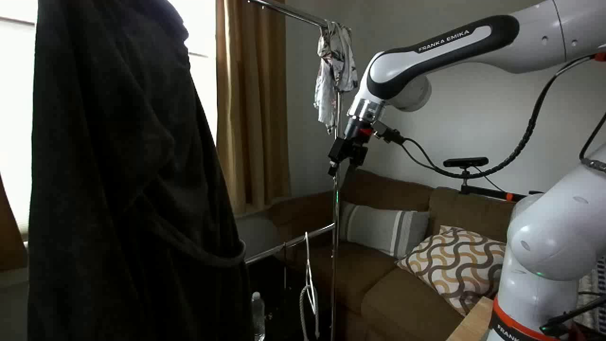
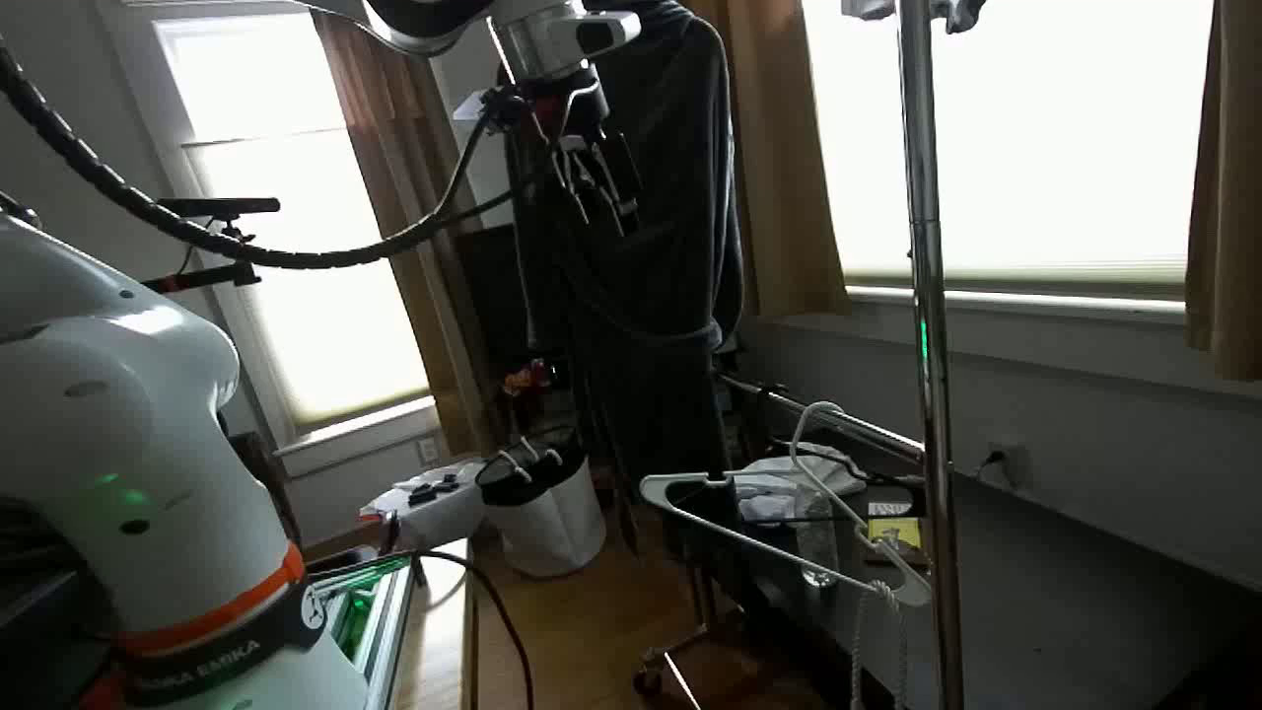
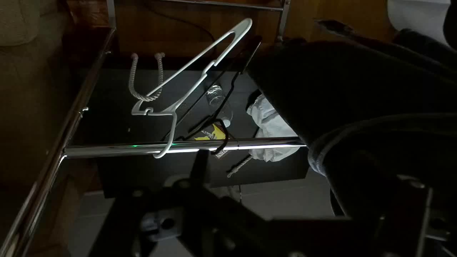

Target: Move the robe from the top rail to the bottom rail

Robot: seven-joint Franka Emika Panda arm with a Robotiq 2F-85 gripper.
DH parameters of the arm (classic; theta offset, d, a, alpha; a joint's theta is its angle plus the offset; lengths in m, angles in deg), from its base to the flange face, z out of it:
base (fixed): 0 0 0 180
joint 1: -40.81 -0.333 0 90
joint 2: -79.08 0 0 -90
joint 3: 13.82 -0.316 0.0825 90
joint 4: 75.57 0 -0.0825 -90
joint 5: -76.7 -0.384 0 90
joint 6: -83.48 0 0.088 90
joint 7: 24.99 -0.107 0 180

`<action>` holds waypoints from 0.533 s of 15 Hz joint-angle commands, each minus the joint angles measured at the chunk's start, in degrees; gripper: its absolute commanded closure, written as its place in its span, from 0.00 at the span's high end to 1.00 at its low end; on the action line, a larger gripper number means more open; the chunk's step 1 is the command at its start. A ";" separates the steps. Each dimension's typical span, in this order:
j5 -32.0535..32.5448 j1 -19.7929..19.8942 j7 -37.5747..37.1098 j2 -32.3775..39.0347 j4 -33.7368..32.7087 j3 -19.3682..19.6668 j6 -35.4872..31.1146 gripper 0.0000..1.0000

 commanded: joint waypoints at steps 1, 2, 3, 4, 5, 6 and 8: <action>-0.38 0.64 0.29 0.03 -0.12 -0.53 0.19 1.00; -0.38 0.64 0.29 0.03 -0.13 -0.54 0.19 1.00; -0.38 0.64 0.29 0.03 -0.14 -0.53 0.19 1.00; -0.38 0.64 0.29 0.03 -0.15 -0.53 0.19 1.00; -2.96 -0.85 1.67 2.32 -1.83 0.16 -1.95 1.00; -3.35 -1.65 1.52 5.66 -5.31 -0.64 -2.03 1.00; -3.52 -3.58 3.56 9.03 -11.77 -1.99 -1.49 1.00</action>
